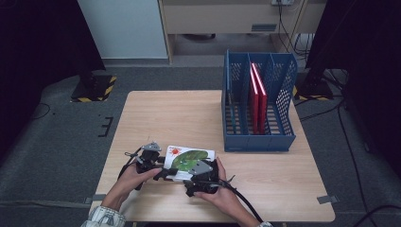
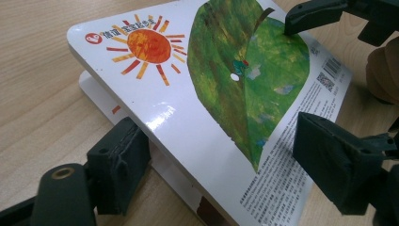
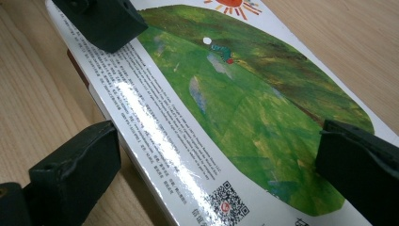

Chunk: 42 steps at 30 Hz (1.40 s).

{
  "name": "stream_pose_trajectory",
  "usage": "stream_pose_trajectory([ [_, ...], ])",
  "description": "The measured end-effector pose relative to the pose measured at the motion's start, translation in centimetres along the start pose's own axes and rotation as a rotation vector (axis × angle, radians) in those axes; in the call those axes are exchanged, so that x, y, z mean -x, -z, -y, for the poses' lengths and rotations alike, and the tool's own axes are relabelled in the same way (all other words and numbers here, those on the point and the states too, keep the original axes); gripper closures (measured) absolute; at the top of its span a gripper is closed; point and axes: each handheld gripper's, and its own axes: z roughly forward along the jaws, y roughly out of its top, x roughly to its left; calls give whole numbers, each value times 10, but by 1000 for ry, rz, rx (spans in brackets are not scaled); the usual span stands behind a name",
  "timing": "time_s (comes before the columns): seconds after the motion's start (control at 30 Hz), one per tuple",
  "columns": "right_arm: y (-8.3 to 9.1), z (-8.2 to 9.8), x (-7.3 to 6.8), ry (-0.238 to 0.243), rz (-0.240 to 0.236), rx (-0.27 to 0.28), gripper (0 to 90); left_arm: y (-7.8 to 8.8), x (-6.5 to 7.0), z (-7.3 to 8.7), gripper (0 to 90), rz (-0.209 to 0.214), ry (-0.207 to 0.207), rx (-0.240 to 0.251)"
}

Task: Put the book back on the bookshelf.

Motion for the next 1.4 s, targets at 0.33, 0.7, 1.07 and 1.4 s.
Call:
stream_pose_trajectory([
  [0.33, 0, 1, 2, 9, -5, 3, 11, -4, -1, -2, 191, 13, -5, -2],
  [0.7, 9, -1, 6, -6, -61, 0, 35, -4, -4, 0, 220, 3, 3, -10],
  [1.07, 42, 8, 41, -84, -85, -6, 49, -4, -3, 0, 219, -7, 4, -11],
  [1.4, 36, 25, 60, -186, -112, -54, 62, -4, -3, 0, 219, -10, 2, -12],
])
